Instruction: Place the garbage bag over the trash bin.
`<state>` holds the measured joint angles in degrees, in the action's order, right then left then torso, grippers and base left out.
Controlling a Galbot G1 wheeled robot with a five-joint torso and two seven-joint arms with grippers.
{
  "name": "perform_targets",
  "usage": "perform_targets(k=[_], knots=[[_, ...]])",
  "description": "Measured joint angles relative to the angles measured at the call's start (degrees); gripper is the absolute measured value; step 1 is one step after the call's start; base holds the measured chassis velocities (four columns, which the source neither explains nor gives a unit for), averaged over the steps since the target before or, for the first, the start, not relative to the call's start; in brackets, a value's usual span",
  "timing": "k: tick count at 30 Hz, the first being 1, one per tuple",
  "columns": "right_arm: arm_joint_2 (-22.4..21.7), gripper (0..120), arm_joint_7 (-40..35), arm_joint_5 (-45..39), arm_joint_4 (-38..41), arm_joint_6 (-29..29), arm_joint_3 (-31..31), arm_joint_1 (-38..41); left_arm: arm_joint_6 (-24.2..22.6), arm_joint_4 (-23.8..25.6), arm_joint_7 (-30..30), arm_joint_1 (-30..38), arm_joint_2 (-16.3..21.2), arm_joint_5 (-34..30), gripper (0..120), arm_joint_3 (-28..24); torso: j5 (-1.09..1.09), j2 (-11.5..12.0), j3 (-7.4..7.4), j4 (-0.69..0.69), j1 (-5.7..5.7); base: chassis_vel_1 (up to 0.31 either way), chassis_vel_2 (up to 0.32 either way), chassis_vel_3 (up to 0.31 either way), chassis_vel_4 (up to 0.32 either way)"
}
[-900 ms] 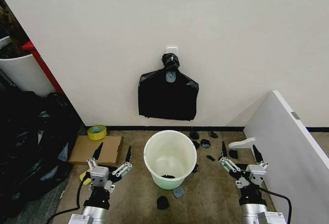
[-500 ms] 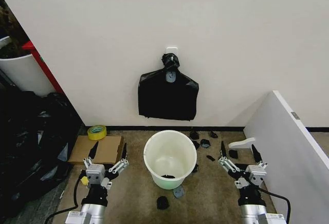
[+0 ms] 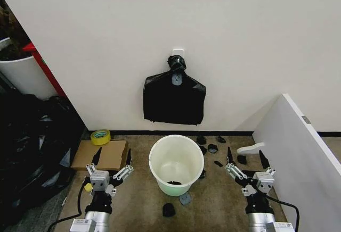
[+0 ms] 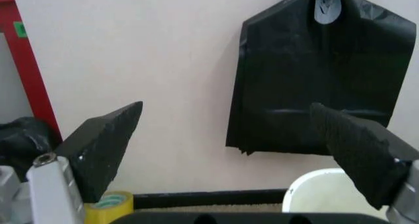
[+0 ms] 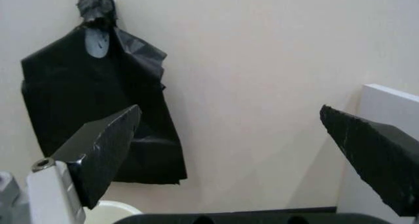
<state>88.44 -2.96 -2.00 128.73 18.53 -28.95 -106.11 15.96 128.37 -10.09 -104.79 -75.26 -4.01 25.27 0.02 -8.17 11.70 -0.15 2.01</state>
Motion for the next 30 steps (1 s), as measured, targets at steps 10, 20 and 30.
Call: perform_targets(k=[10, 20, 30], knots=[[-1.15, 100, -0.05, -3.07, -0.28, -1.64, 4.74, 0.3, 1.99, -0.62, -1.11, -1.99, 0.83, -0.92, 100, 1.27, 0.02, 0.0, 0.0, 0.01, 0.0, 0.0, 0.0, 0.0, 0.0], [-5.05, 100, 2.71, -17.25, -4.62, -9.16, 9.69, 10.38, 1.37, -2.39, -0.37, 0.68, 3.09, -2.55, 100, -0.28, 0.03, 0.0, 0.0, 0.0, 0.0, 0.0, 0.0, 0.0, 0.0], [-8.22, 100, 3.37, -38.88, -9.56, -18.25, 13.54, 25.19, 1.52, -2.57, -0.03, -0.05, 2.45, -1.06, 100, 0.11, 0.01, 0.0, 0.0, 0.0, 0.0, 0.0, 0.0, 0.0, 0.0]])
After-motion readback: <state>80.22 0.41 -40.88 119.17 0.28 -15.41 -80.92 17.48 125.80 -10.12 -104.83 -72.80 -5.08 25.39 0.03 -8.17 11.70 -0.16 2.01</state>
